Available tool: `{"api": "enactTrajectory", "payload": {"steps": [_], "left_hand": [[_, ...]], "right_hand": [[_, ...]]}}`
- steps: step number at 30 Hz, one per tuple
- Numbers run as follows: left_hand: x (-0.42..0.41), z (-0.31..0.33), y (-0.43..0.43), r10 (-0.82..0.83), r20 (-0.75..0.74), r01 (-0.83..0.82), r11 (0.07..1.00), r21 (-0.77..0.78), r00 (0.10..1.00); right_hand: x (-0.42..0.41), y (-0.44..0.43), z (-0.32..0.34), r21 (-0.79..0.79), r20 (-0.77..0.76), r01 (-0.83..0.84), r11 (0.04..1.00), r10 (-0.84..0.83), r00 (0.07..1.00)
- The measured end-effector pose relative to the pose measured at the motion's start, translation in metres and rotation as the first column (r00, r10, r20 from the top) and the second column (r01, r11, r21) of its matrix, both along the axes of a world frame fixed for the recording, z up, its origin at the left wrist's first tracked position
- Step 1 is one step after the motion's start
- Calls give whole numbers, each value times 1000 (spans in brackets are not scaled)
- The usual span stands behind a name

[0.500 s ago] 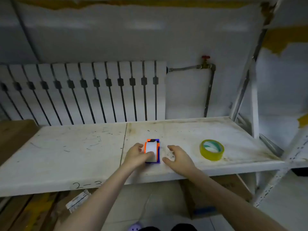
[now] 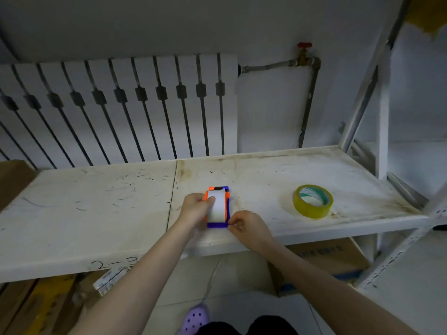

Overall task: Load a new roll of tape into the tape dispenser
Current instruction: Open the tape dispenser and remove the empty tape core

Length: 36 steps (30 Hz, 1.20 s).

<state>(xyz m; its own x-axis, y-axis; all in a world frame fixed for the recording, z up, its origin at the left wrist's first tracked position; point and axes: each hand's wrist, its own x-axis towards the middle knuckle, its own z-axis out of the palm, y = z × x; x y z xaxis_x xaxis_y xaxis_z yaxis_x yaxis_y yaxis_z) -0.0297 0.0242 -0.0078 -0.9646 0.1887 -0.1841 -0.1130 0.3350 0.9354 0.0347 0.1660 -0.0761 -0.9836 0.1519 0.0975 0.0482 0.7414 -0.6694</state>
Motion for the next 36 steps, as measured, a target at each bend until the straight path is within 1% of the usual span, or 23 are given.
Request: {"api": "enactTrajectory", "payload": {"steps": [4,7,9,11,12,15,18,21,23,26,29,32,36], "left_hand": [[-6,17,0,51,92,-64,987,145,994],[-5,26,-2,50,123,-71,983,171,991],[-2,30,0,46,118,-65,984,166,992],[5,34,2,34,98,-51,984,171,995],[7,35,3,27,86,-42,983,178,996],[17,42,6,10,63,-22,982,189,998],[28,48,8,-31,36,23,979,204,999],[39,53,10,-72,11,68,978,198,997],[46,56,11,-97,-3,96,976,193,995],[55,57,10,-115,-13,116,977,181,993],[59,56,7,-114,-3,112,973,204,994],[59,57,4,-121,55,105,967,233,991],[56,59,3,-71,96,49,976,210,993]], "right_hand": [[9,6,-2,34,11,-32,999,32,999],[14,9,0,76,-6,-55,996,56,998],[15,11,6,66,8,-64,996,63,998],[18,12,15,-4,17,-70,998,70,997],[20,13,20,-64,1,-67,996,67,998],[30,13,39,-282,-75,-15,959,-7,997],[40,12,59,-413,-171,-6,911,-71,983],[51,5,73,-433,-230,-75,898,-30,973],[58,0,78,-418,-248,-53,907,-58,967],[65,-1,81,-444,-261,-9,896,-119,958],[70,0,81,-433,-254,-15,901,-107,961],[72,4,82,-441,-240,-6,897,-112,964],[74,8,84,-502,-162,33,864,-132,978]]}}
